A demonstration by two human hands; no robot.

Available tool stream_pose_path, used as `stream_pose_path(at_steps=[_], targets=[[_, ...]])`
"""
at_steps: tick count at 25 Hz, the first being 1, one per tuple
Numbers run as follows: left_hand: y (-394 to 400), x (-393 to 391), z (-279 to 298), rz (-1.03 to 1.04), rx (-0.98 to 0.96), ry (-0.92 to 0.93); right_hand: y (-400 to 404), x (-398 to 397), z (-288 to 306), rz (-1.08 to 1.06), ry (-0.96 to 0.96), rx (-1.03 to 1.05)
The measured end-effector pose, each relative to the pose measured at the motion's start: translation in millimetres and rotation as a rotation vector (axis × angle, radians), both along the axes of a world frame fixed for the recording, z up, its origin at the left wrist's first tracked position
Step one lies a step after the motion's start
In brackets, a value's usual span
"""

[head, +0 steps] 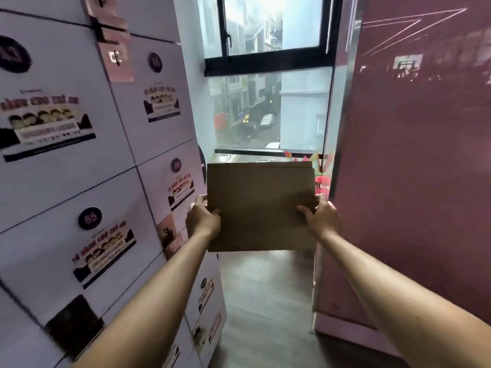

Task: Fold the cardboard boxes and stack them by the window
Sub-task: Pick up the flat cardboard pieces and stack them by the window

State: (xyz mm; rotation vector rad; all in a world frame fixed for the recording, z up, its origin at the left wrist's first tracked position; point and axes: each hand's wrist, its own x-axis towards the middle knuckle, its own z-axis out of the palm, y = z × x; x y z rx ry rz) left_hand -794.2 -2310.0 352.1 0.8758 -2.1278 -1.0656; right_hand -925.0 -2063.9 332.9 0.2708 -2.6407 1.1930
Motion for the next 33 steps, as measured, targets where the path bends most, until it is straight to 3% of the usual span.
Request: stream_pose_path(at_steps=[18, 23, 28, 33], targets=[[-206, -537, -14, -0.150, -0.046, -0.076, -189, -488, -16, -0.150, 0.000, 0.011], [-266, -647, -1, -0.016, -0.086, -0.133, -263, -623, -8, -0.020, -0.022, -0.007], [-335, -739, -6, 0.040, 0.000, -0.137, -331, -733, -8, 0.082, -0.016, 0.018], [-393, -854, -31, 0.001, 0.009, -0.115, -384, -835, -32, 0.030, -0.039, 0.035]])
